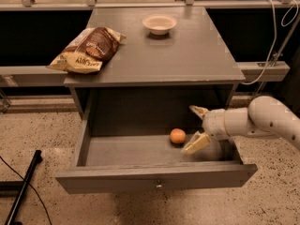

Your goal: Place orange into top drawer

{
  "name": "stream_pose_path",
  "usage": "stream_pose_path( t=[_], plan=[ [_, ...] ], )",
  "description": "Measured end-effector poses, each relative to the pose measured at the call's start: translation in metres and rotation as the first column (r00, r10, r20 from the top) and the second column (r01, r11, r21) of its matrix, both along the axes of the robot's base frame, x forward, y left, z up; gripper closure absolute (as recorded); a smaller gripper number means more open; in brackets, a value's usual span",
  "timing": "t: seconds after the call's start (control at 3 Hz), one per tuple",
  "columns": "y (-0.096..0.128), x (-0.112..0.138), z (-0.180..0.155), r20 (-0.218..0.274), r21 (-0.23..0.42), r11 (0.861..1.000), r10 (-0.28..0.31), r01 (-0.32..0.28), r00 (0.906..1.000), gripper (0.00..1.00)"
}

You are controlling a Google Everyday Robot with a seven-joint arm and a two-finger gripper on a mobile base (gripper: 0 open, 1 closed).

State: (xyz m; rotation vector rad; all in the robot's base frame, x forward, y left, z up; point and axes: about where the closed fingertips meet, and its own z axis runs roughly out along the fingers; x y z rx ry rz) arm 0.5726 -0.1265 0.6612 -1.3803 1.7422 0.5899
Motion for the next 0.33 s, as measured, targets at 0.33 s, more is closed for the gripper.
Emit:
stream_pose_path(
  t=[0.33],
  plan=[
    [-0.0183,-0.0257,0.0652,0.126,-0.057,0.998,0.023,-0.016,0.9917,0.00]
  ],
)
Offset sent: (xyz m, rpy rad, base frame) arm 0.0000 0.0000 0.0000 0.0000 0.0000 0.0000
